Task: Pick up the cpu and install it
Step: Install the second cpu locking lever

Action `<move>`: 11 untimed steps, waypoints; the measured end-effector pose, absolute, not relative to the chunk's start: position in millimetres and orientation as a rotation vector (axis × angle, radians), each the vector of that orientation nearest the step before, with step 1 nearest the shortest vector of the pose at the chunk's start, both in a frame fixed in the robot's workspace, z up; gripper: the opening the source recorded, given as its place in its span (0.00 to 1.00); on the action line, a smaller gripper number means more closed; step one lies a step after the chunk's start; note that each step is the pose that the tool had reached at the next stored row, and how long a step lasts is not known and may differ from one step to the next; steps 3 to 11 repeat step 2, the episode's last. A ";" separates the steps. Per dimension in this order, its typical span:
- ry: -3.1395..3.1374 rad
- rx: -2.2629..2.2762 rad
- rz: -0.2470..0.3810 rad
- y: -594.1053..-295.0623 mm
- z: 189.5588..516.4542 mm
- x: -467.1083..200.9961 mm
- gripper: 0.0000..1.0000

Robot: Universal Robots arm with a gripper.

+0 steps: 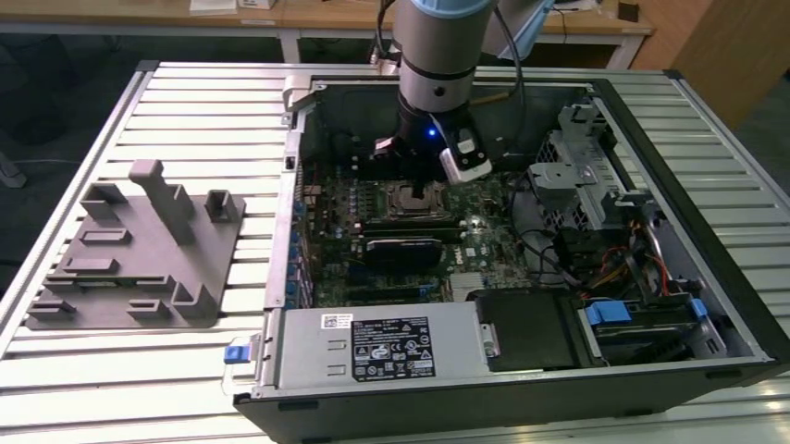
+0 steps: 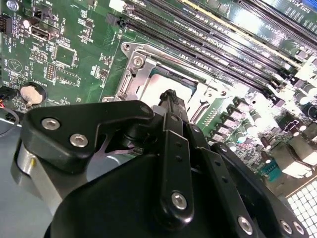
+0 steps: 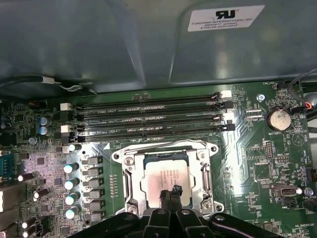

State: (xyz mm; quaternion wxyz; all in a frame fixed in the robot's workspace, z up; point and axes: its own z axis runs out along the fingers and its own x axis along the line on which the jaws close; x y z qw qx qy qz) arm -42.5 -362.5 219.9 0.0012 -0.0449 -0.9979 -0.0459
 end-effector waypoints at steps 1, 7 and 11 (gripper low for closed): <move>-3.133 -0.141 -0.144 -362.4 219.9 -42.5 0.11; -3.133 -0.141 -0.144 -362.4 219.9 -42.5 0.11; -3.133 -0.141 -0.144 -362.4 219.9 -42.5 0.11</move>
